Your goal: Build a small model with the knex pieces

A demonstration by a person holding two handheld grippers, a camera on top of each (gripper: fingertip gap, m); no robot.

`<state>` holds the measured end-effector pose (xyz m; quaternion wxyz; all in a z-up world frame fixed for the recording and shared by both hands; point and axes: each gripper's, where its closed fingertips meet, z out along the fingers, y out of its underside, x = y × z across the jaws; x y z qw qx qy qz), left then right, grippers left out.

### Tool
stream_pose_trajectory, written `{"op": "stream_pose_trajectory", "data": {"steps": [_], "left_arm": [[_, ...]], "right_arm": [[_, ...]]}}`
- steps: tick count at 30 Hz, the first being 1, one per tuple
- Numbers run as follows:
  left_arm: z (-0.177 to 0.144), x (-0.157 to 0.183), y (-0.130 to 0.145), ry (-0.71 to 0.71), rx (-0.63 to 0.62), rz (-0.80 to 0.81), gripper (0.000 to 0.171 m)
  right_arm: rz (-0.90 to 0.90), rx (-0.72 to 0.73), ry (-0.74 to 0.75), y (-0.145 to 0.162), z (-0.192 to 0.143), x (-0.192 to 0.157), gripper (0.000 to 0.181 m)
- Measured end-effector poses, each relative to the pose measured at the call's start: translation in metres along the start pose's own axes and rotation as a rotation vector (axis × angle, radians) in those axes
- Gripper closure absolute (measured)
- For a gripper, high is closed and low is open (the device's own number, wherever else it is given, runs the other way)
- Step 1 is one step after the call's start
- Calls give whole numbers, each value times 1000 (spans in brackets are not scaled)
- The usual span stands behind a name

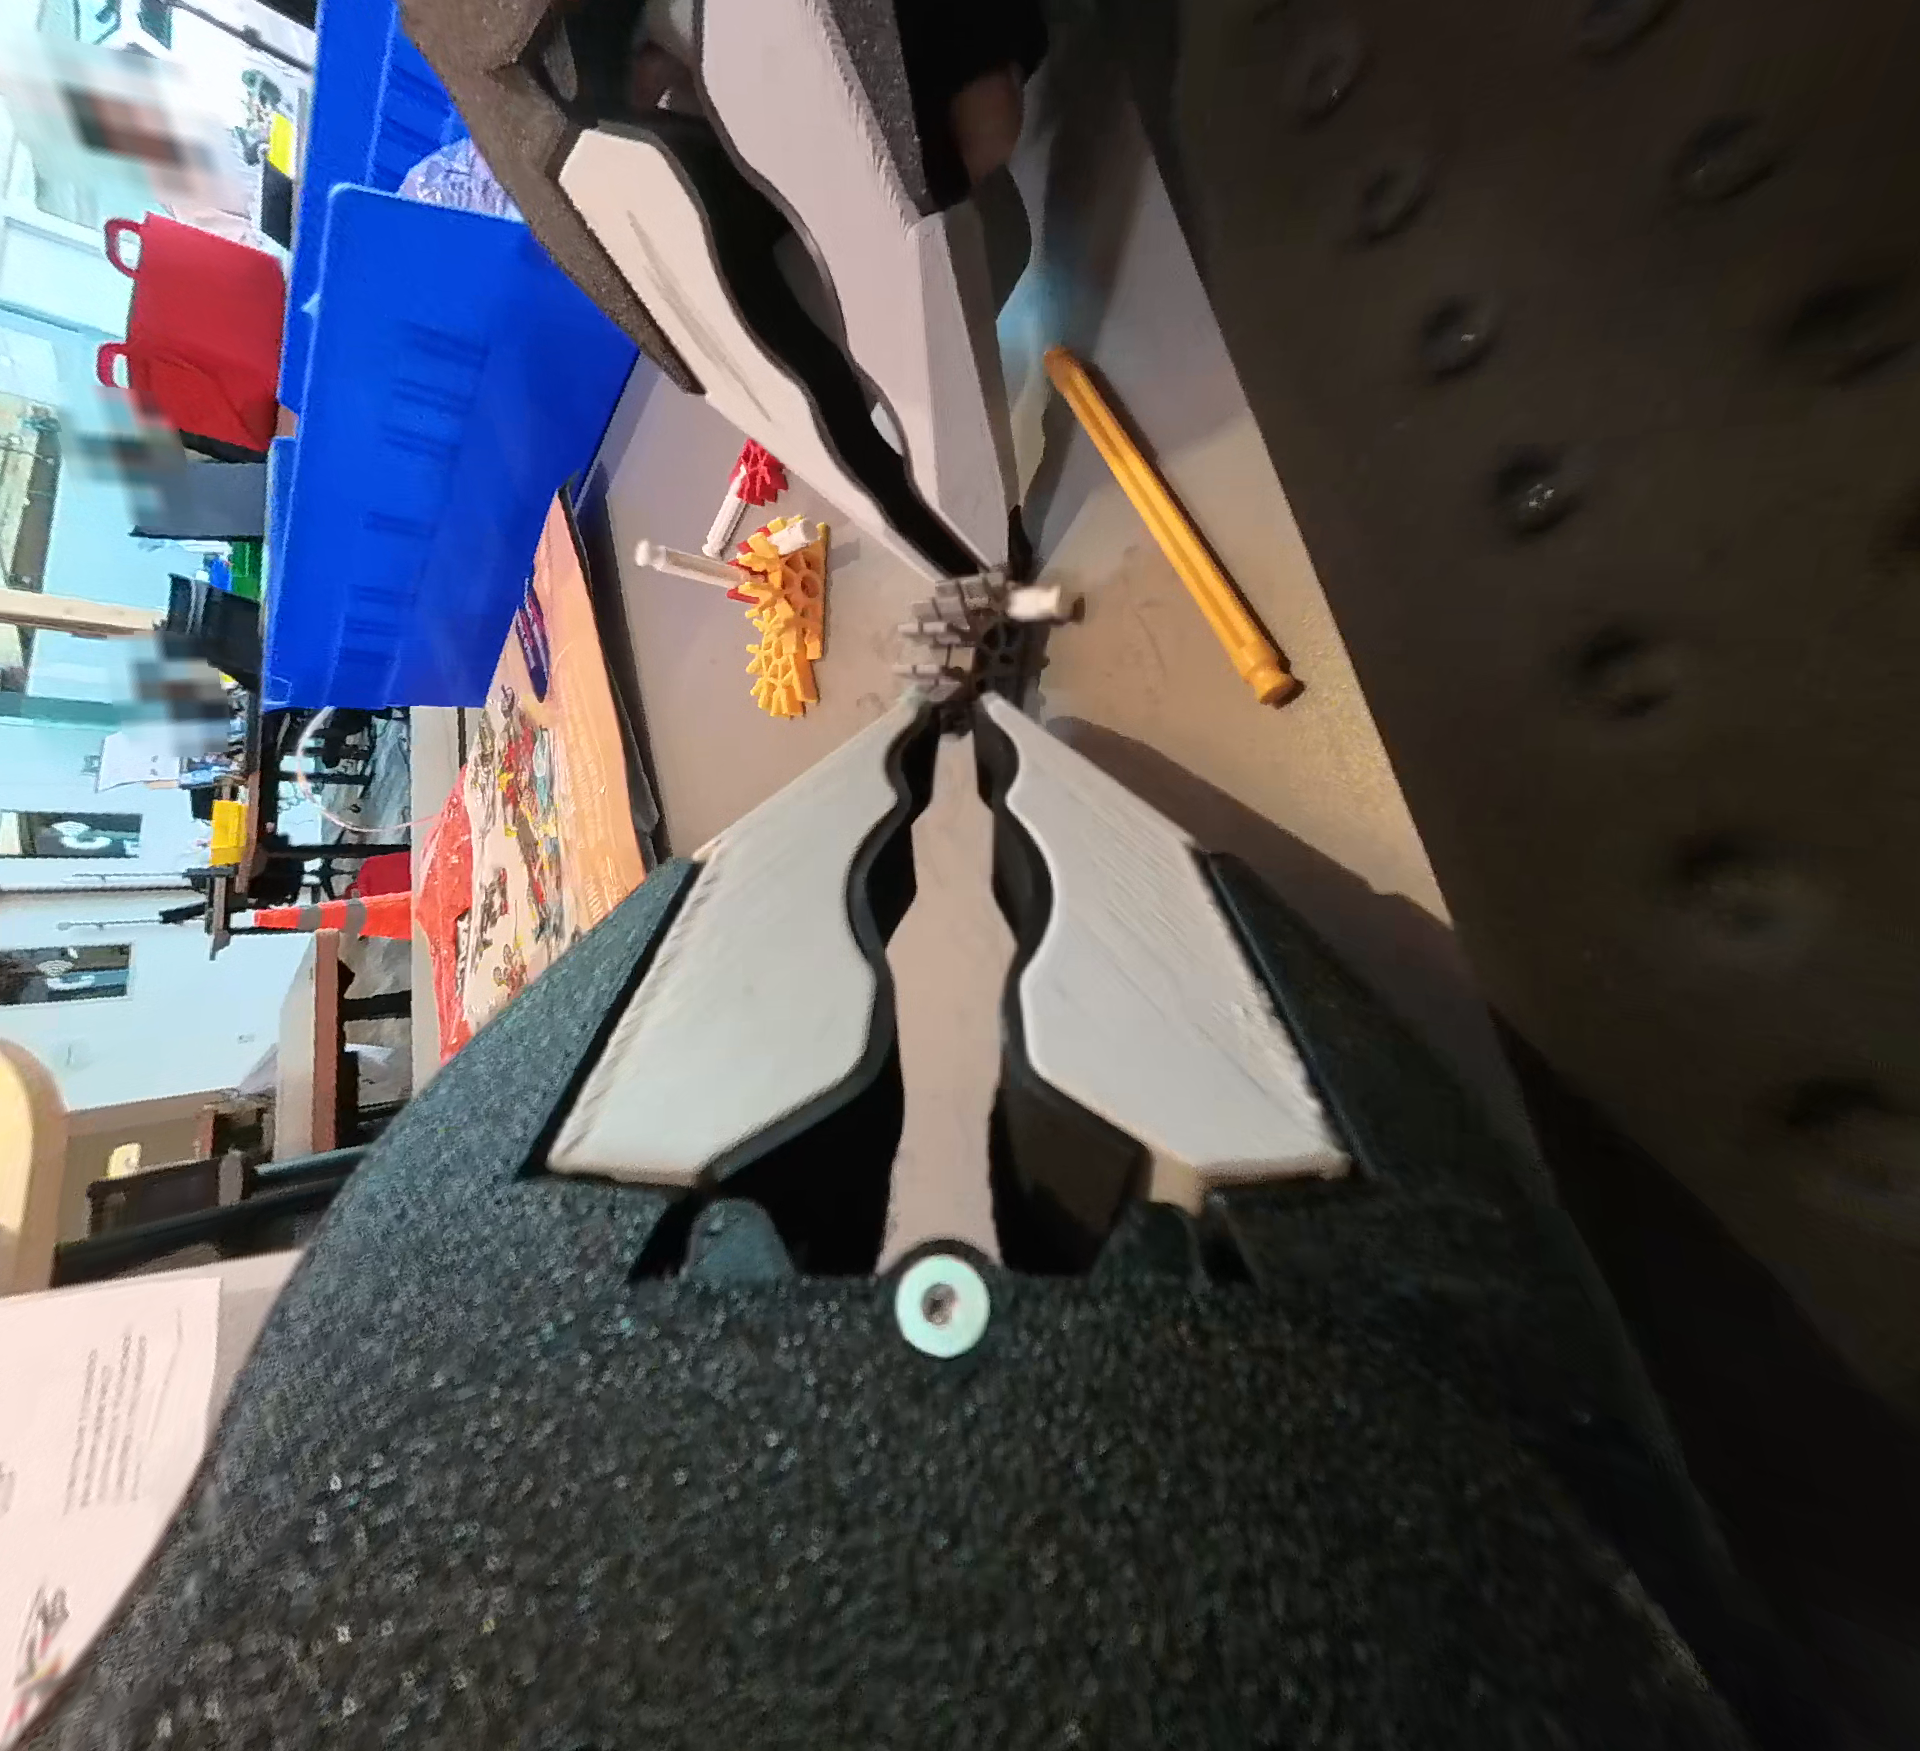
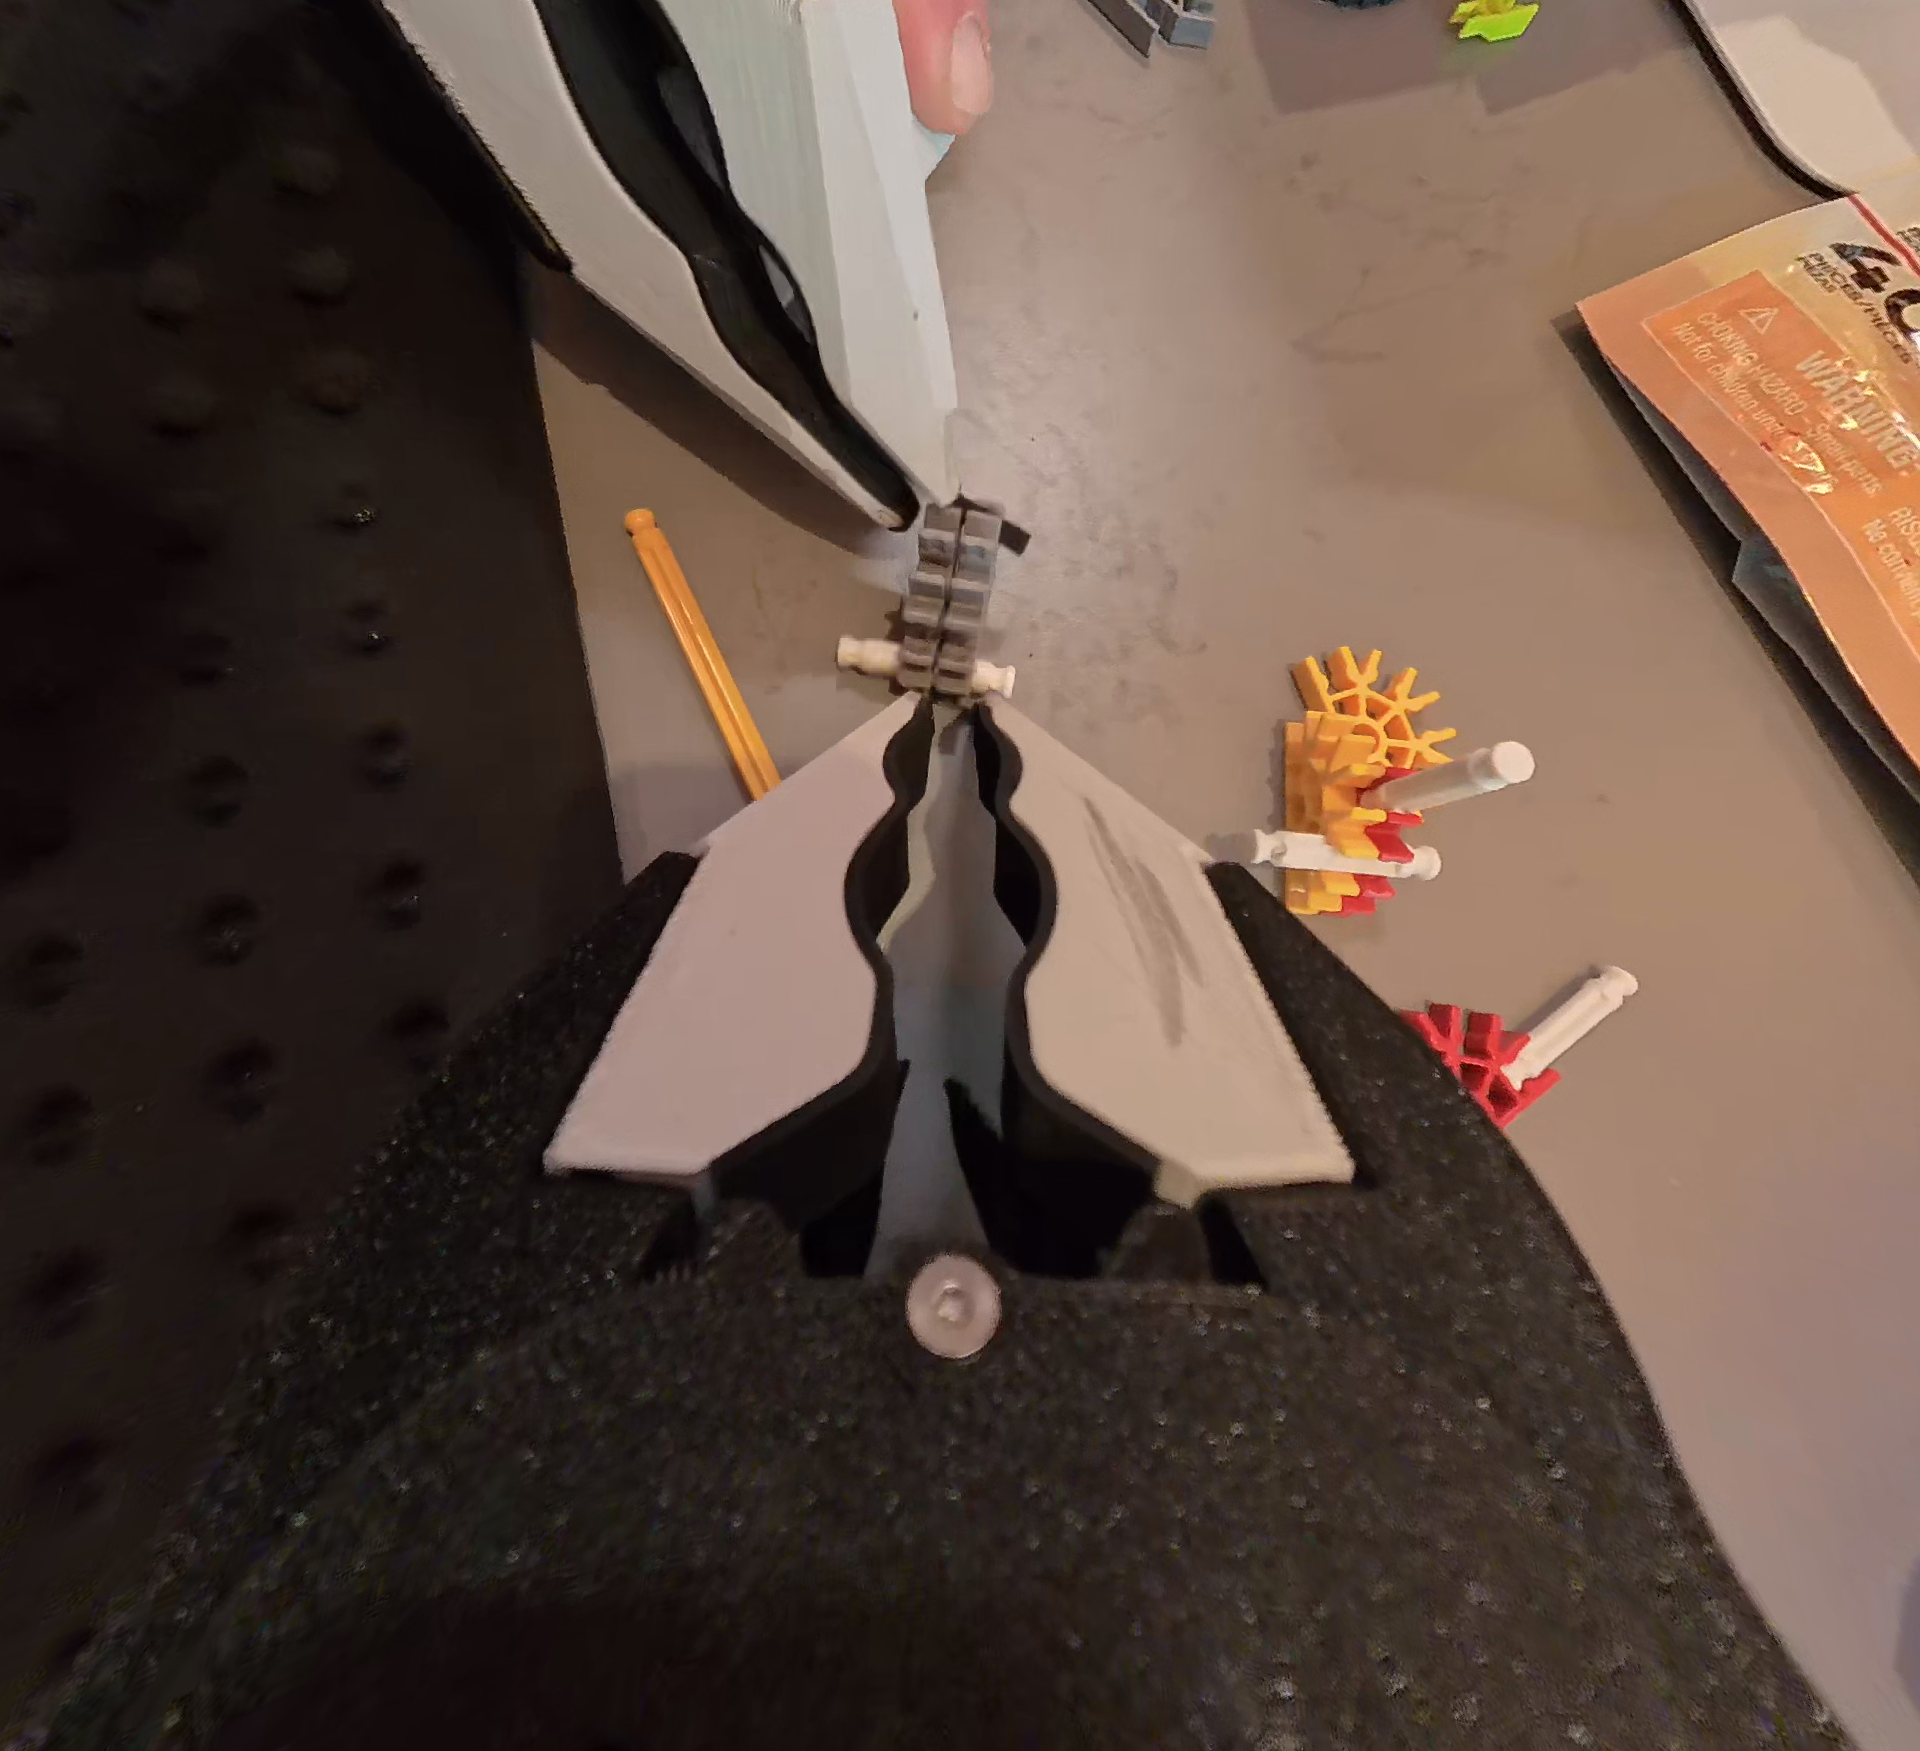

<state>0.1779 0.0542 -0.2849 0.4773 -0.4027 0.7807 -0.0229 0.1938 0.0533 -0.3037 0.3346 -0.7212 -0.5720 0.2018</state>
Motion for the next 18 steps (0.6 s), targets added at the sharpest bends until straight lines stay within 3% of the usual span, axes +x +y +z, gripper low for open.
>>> {"op": "stream_pose_trajectory", "data": {"steps": [5, 12, 18], "left_arm": [[-6, -12, 6, -3, 4, -139, 151], [-2, -14, 10, 30, 36, -226, 159], [-3, -18, 19, 33, 22, -380, 137]], "right_arm": [[-4, -1, 9, 0, -2, 0, 169], [20, 31, 15, -11, -4, 5, 159], [55, 50, -9, -20, -1, 14, 151]]}}
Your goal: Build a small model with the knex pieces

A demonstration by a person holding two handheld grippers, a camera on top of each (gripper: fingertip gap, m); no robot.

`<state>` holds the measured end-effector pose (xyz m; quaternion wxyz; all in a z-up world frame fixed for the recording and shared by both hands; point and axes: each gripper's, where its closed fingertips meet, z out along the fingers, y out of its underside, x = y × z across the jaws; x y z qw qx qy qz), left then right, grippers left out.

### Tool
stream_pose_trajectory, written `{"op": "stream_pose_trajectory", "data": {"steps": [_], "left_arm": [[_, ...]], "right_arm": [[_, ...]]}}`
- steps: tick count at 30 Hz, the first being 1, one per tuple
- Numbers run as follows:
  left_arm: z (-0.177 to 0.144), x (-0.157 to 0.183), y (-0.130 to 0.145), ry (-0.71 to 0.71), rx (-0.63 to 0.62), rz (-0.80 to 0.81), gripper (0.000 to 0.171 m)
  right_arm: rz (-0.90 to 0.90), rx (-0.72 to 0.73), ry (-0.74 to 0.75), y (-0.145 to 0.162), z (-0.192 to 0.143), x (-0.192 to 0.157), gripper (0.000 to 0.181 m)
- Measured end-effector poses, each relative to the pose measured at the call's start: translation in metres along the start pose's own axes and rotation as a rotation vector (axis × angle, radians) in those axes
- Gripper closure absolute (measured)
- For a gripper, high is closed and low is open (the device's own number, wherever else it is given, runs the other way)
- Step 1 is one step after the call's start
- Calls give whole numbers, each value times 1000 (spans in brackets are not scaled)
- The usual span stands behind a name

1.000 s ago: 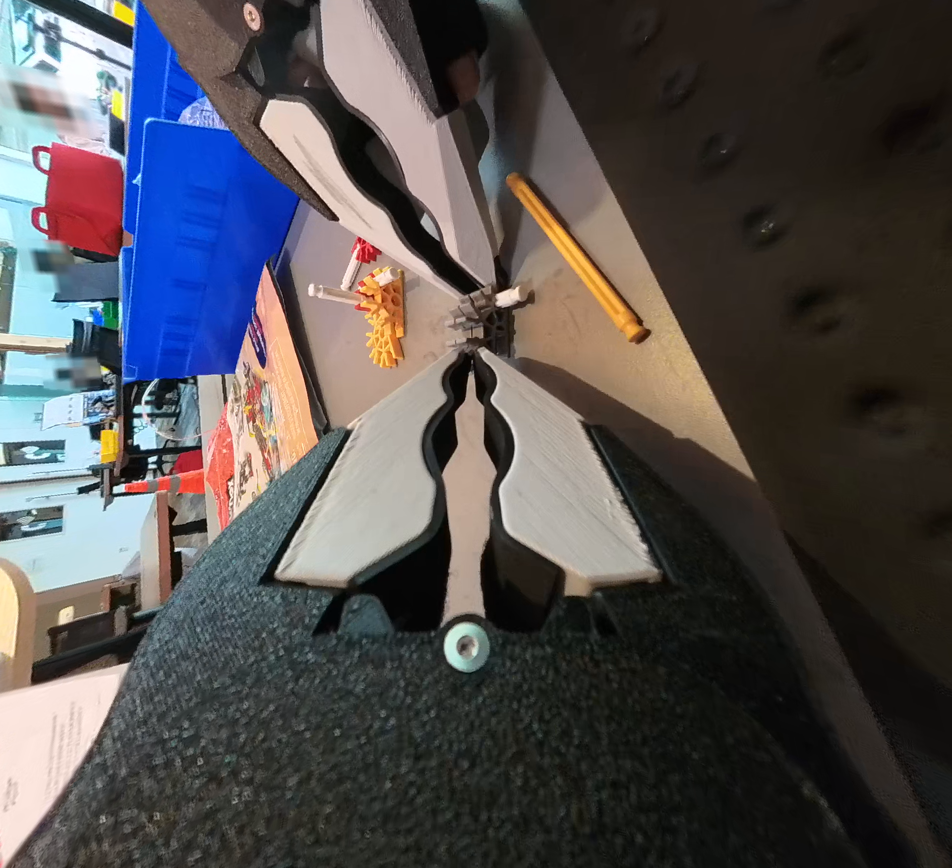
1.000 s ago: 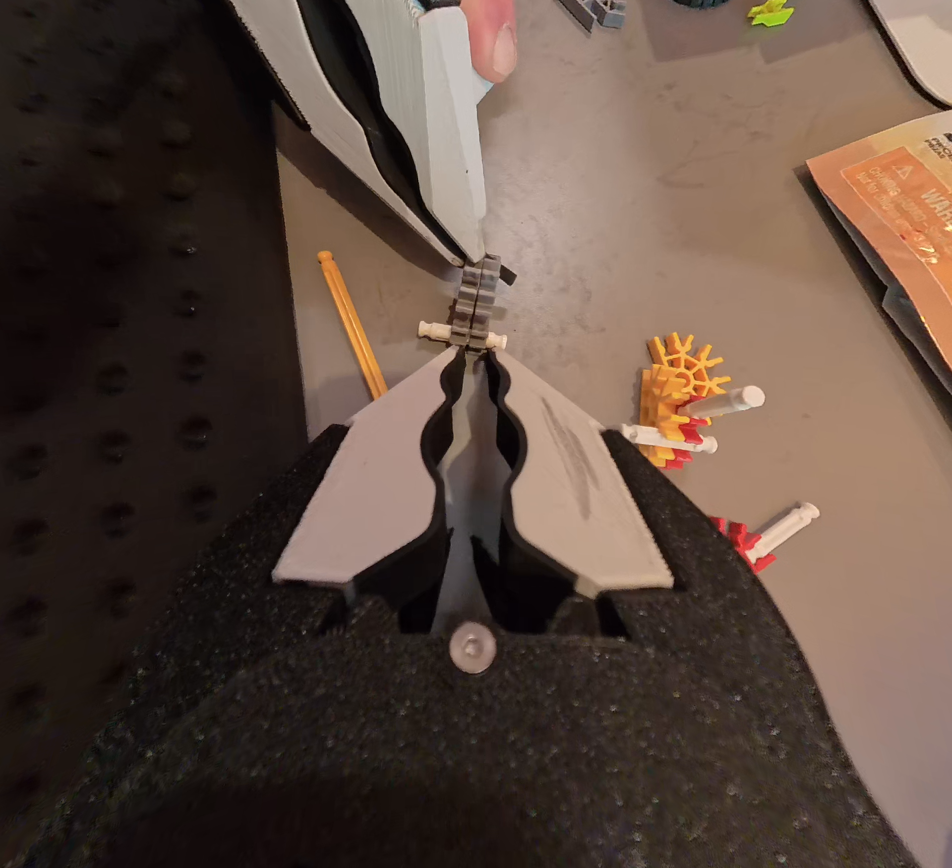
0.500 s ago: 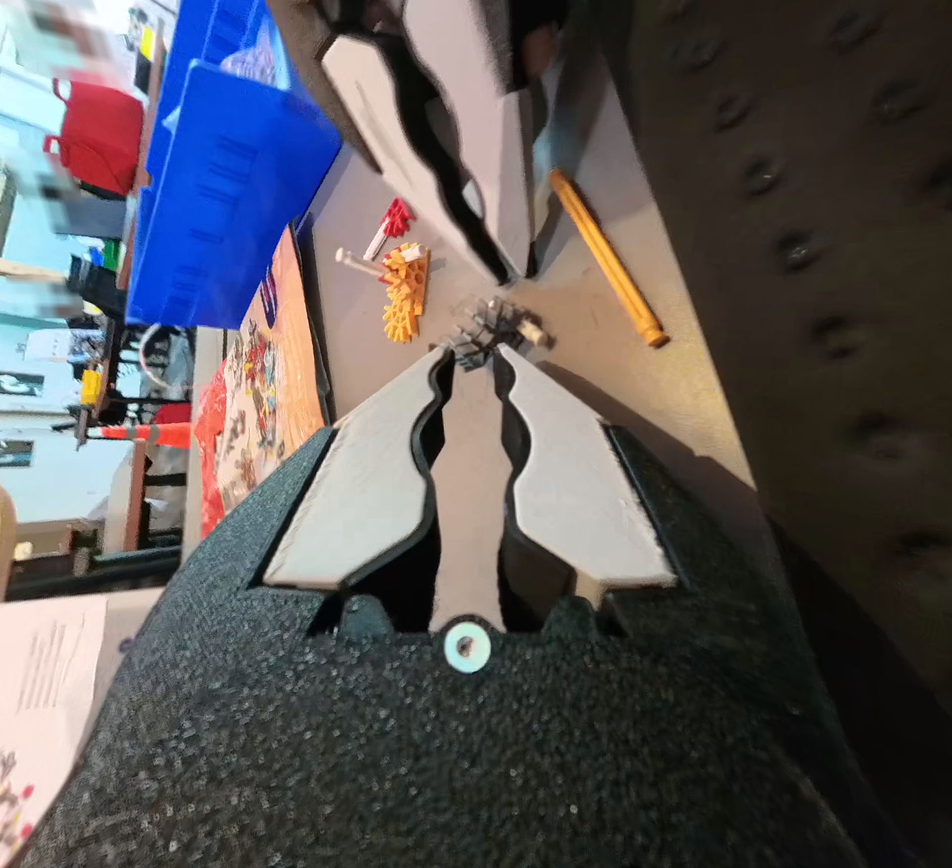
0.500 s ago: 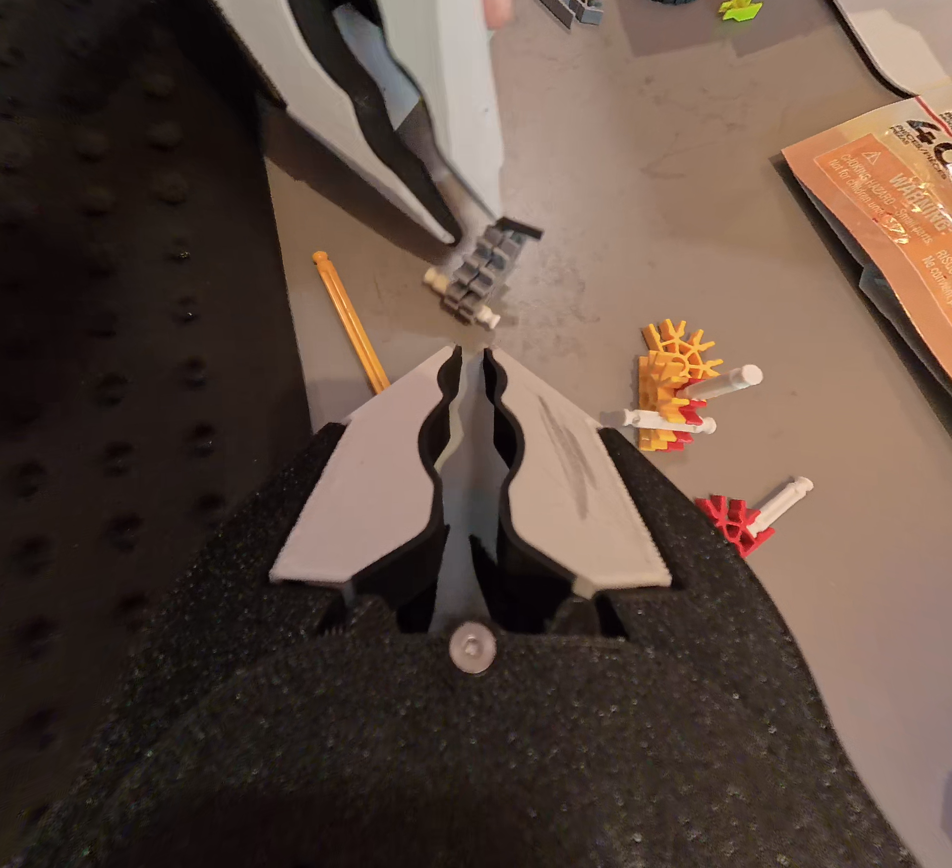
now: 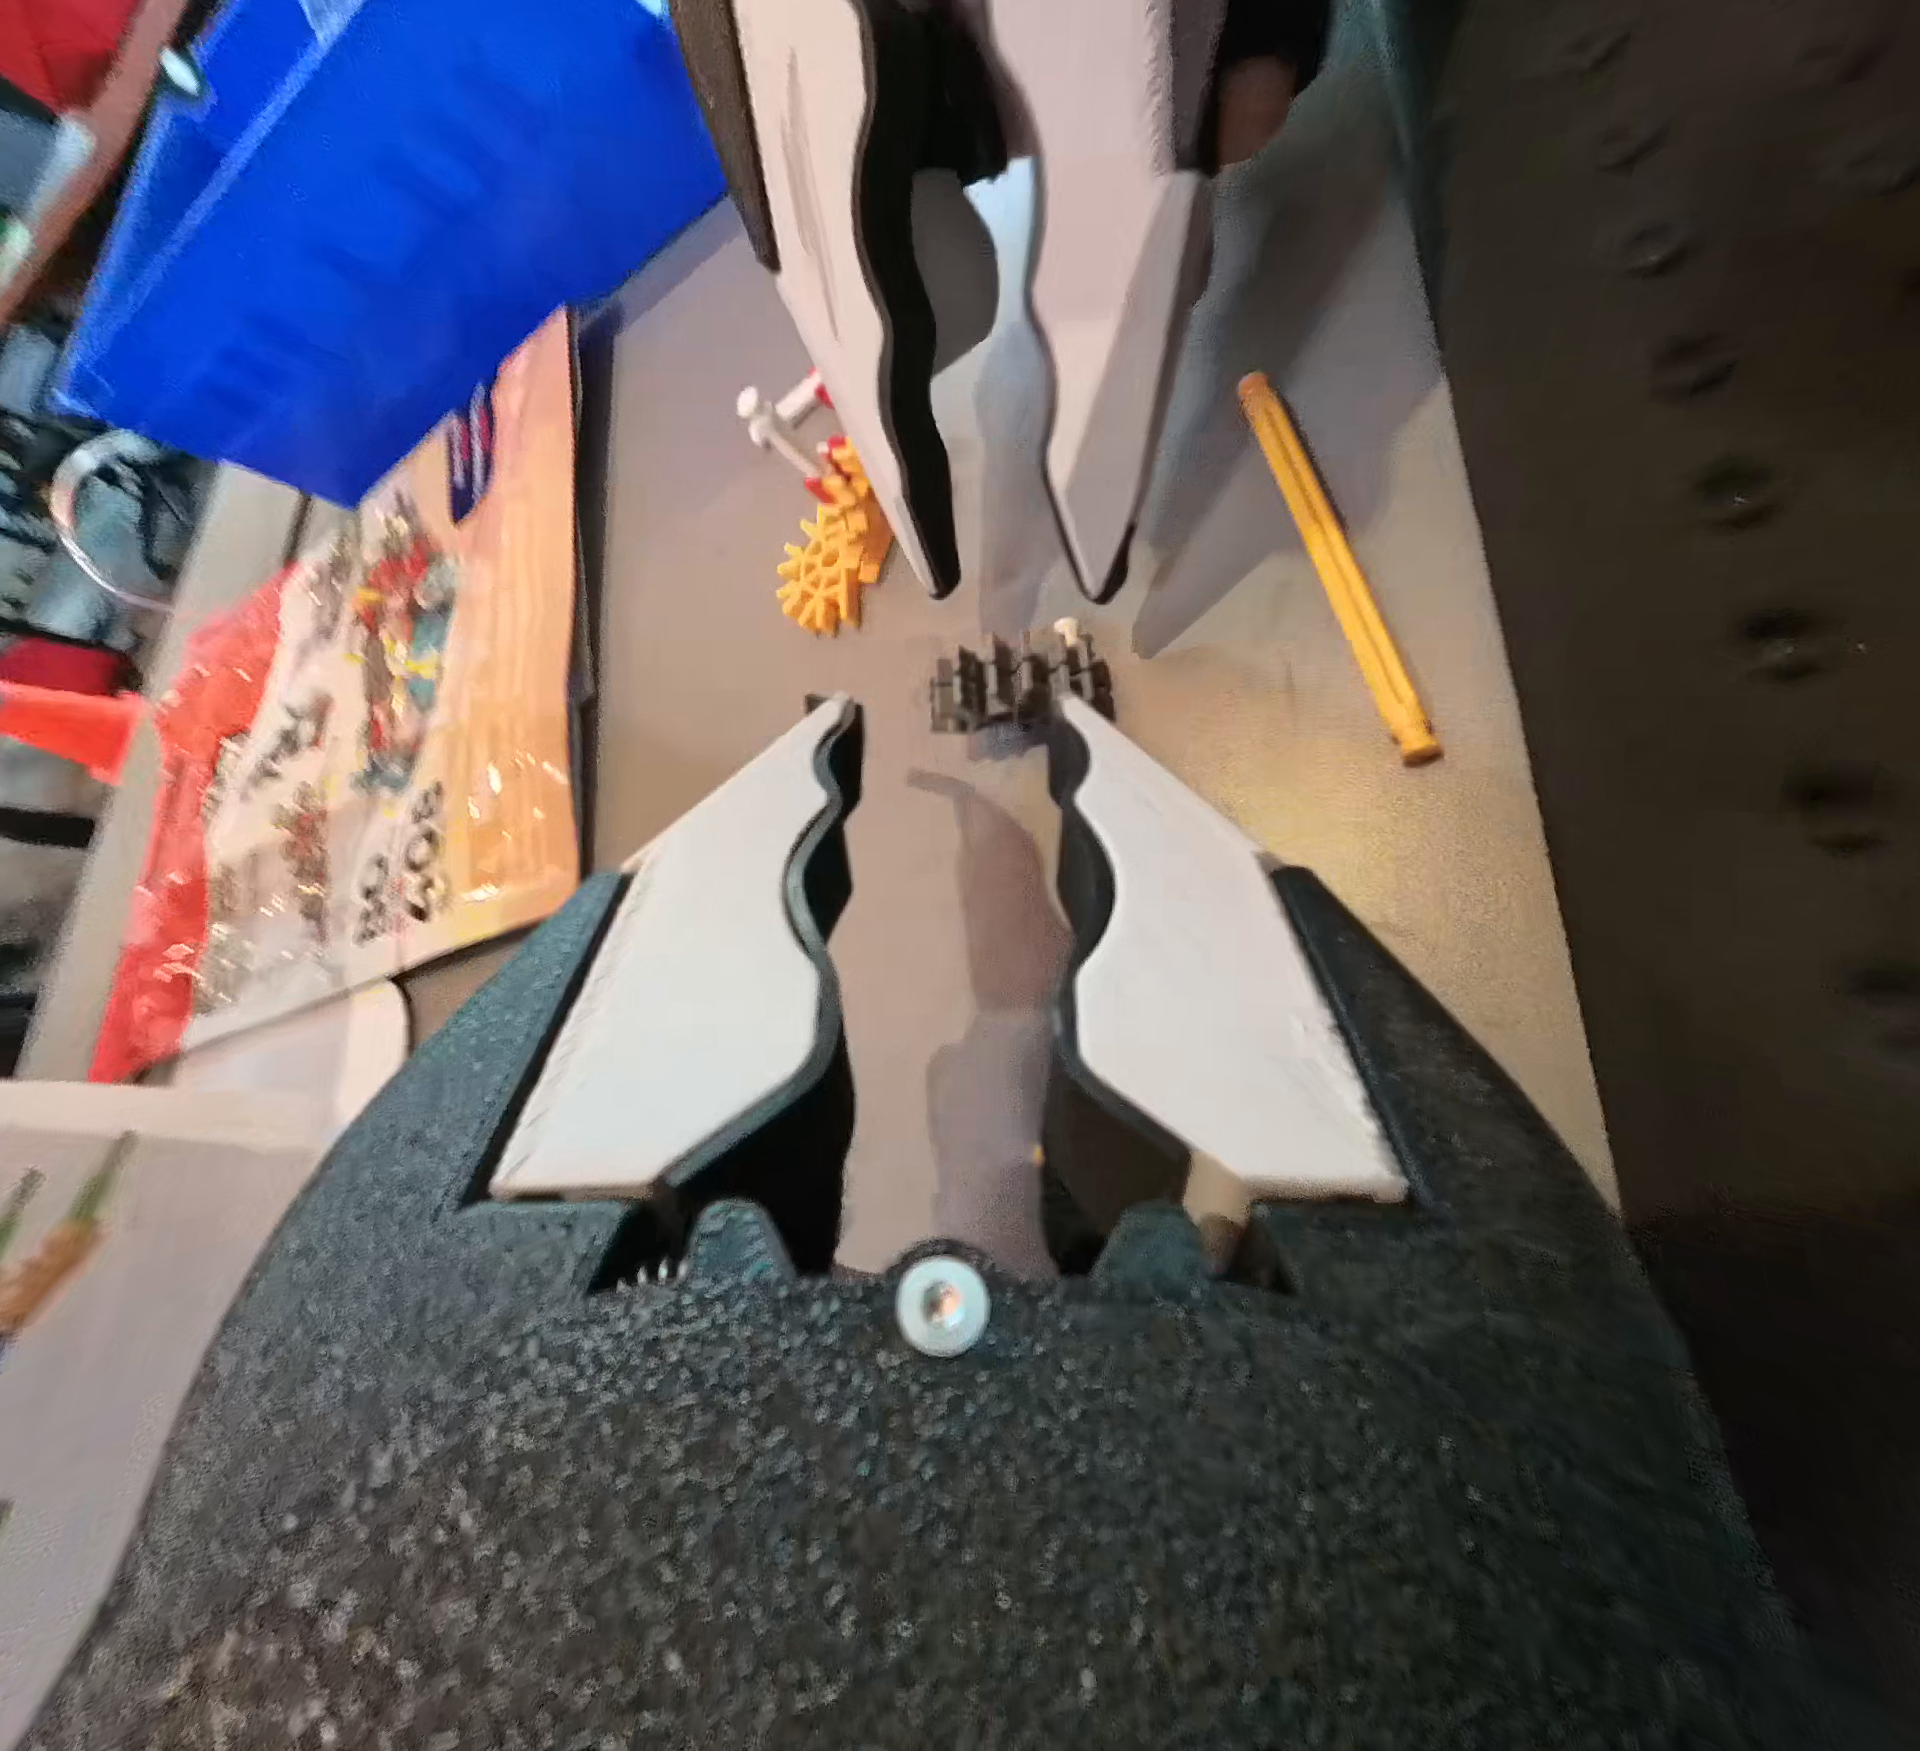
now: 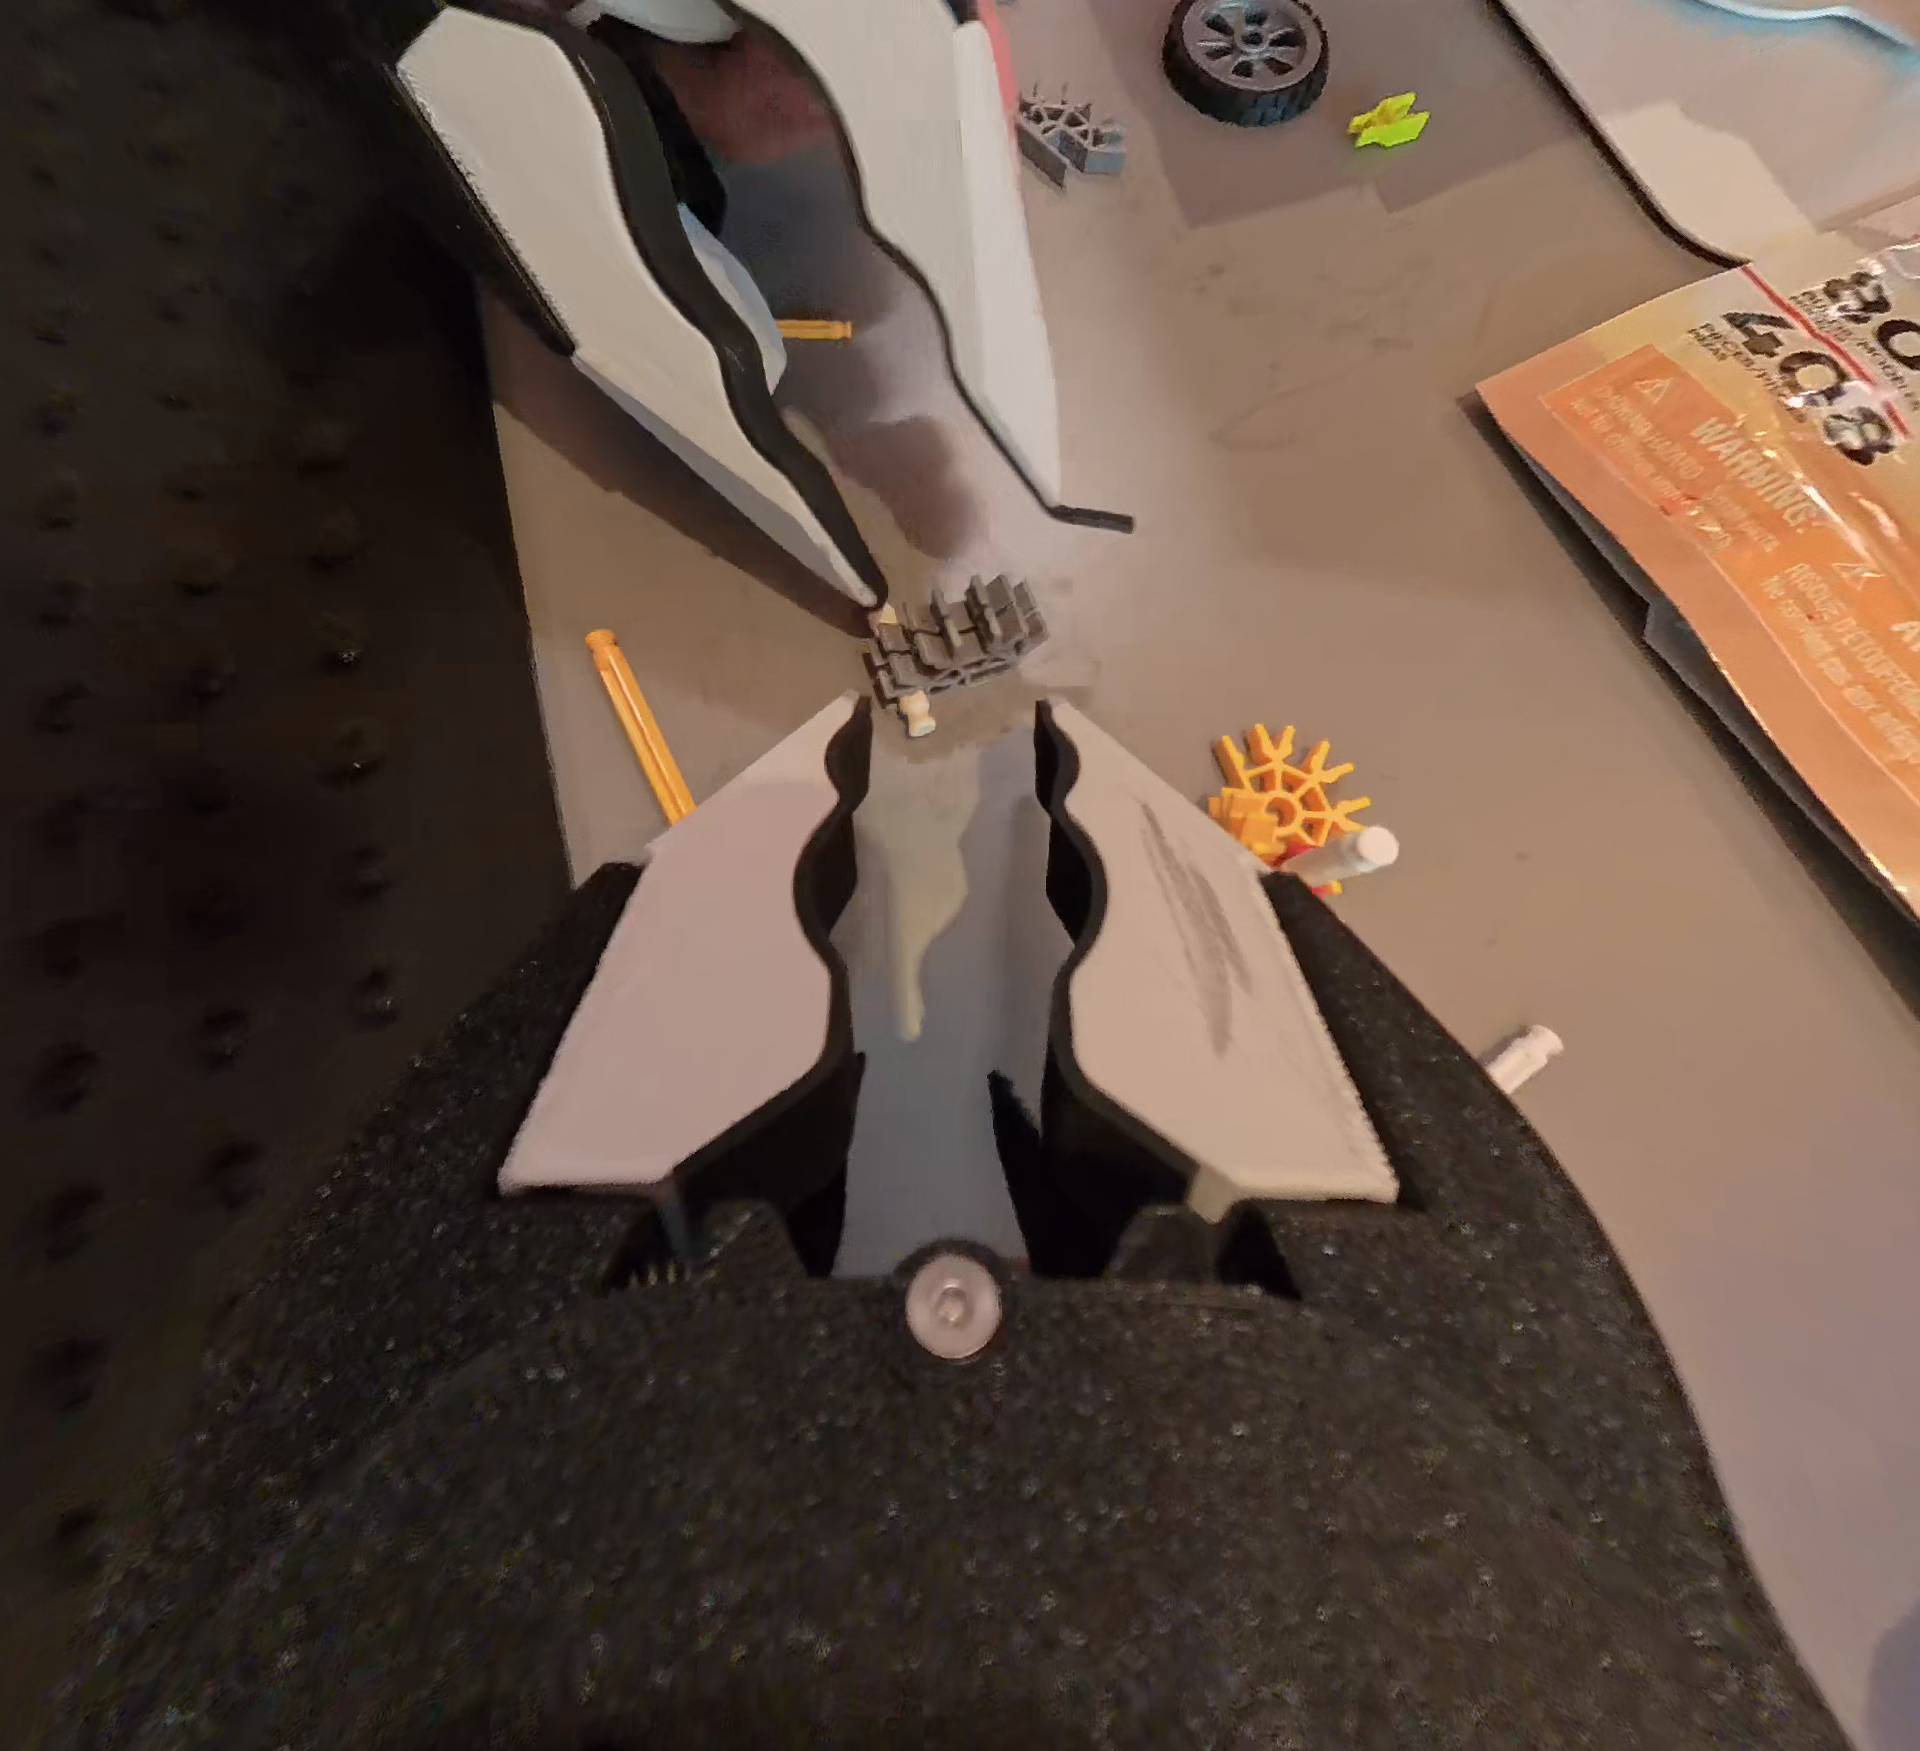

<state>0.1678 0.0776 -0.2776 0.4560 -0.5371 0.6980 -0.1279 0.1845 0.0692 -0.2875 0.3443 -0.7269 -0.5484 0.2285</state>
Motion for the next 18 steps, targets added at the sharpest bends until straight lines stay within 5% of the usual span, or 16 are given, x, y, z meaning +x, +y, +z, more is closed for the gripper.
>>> {"op": "stream_pose_trajectory", "data": {"steps": [5, 13, 18], "left_arm": [[6, 9, 4, 83, -25, -117, 132], [14, 11, 8, 91, -64, -162, 135], [13, 7, 3, 43, -36, -127, 135]], "right_arm": [[-14, -50, -24, 4, 14, -1, 142], [-25, -51, -26, 5, 18, -5, 171], [-29, -27, 3, 3, 13, -2, 171]]}}
